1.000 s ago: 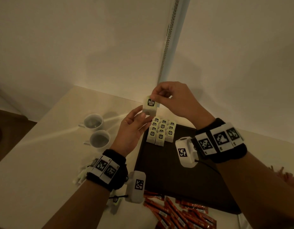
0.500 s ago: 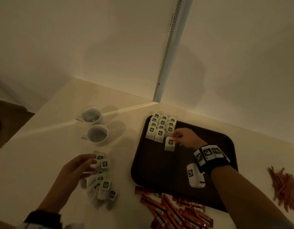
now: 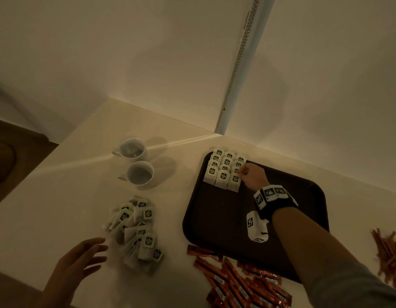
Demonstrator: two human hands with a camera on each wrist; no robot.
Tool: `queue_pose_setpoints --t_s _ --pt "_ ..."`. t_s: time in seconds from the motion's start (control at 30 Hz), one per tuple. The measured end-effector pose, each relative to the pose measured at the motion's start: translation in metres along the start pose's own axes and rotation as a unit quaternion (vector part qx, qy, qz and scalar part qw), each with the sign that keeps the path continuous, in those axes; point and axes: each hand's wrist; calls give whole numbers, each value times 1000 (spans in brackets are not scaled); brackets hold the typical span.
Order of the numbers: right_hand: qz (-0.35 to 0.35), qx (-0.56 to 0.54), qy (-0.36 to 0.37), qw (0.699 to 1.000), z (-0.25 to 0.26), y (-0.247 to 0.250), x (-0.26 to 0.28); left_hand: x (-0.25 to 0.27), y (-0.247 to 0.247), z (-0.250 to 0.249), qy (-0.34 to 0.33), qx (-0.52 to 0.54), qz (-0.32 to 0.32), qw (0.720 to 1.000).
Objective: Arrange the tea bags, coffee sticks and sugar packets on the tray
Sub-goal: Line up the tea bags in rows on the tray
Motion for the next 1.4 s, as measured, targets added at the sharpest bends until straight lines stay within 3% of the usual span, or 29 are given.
queue_pose_setpoints --t_s 0.13,0.23,0.37,0.47,0.67,0.8,1.07,1.33,1.4 --pt "-55 -26 69 996 25 -8 29 3 1 6 2 -14 -2 1000" --pt "56 -8 198 979 59 -35 77 4 2 12 16 -24 9 1000" --pt "259 94 316 908 93 -90 136 12 4 17 12 -35 23 999" --pt "276 181 362 872 107 -129 163 19 7 18 8 -34 27 999" --pt "180 192 361 895 112 -168 184 34 20 27 24 -24 23 999" --pt "161 214 365 892 111 -175 188 43 29 37 20 -18 20 999" --pt "198 203 355 891 117 -163 183 46 36 34 -10 -12 19 1000" --pt "275 110 383 875 163 -105 184 9 4 -38 -85 45 51 994" --pt "314 105 384 862 175 -88 188 -2 -3 -57 -68 88 98 989"
Point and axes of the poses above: each hand's wrist, its own x-axis away from the middle knuckle, its own y-axis out of the back of the hand, z = x × y, and after that the axes turned 10 degrees about -y, right-handed
